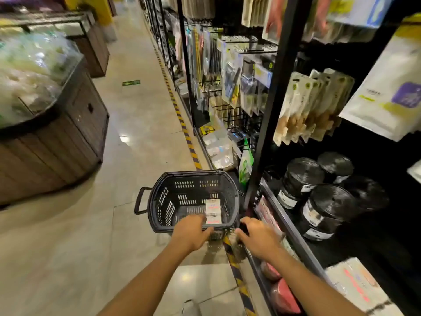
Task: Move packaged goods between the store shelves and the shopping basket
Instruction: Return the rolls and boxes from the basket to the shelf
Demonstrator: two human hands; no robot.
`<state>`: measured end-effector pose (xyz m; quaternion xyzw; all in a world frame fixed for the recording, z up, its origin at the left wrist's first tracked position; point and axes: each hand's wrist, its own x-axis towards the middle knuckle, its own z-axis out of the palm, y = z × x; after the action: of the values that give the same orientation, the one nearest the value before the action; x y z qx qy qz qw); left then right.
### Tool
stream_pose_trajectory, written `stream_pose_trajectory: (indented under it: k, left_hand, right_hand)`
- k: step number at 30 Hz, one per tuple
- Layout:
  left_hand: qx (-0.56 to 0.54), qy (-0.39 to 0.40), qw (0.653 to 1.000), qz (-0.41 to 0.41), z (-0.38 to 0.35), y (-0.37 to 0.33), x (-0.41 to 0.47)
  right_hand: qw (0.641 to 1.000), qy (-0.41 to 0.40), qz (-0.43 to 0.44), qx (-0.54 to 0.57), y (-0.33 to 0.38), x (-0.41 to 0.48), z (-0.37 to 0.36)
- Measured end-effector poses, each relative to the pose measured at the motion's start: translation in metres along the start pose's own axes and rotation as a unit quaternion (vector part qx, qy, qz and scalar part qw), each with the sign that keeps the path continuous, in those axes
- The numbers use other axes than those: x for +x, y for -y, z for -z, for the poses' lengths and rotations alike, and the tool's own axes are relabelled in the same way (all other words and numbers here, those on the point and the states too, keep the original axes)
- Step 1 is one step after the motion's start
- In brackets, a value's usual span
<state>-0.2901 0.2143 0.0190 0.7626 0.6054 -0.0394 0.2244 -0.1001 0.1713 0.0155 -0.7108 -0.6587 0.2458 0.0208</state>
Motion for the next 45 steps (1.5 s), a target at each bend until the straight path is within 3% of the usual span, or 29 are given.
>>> stream_pose_trajectory:
  k: [10, 19, 25, 32, 40, 45]
  left_hand:
    - [-0.013, 0.047, 0.998, 0.032, 0.027, 0.078, 0.101]
    - [-0.006, 0.115, 0.992, 0.045, 0.017, 0.112, 0.221]
    - [0.002, 0.152, 0.986, 0.073, -0.05, 0.132, 0.33]
    - [-0.024, 0.206, 0.973, 0.101, -0.152, 0.169, 0.421]
    - [-0.052, 0.235, 0.964, 0.116, -0.284, 0.203, 0.498]
    - [-0.143, 0.261, 0.941, 0.162, -0.363, 0.205, 0.536]
  right_hand:
    - [0.998, 0.051, -0.023, -0.014, 0.054, 0.13, -0.013]
    - [0.991, 0.121, -0.048, -0.029, 0.043, 0.253, -0.034]
    - [0.981, 0.183, -0.06, -0.034, 0.002, 0.35, -0.1]
    - [0.973, 0.201, -0.106, 0.024, -0.054, 0.432, -0.206]
    - [0.949, 0.223, -0.206, 0.079, -0.106, 0.486, -0.339]
    - [0.91, 0.182, -0.307, 0.21, -0.13, 0.491, -0.406]
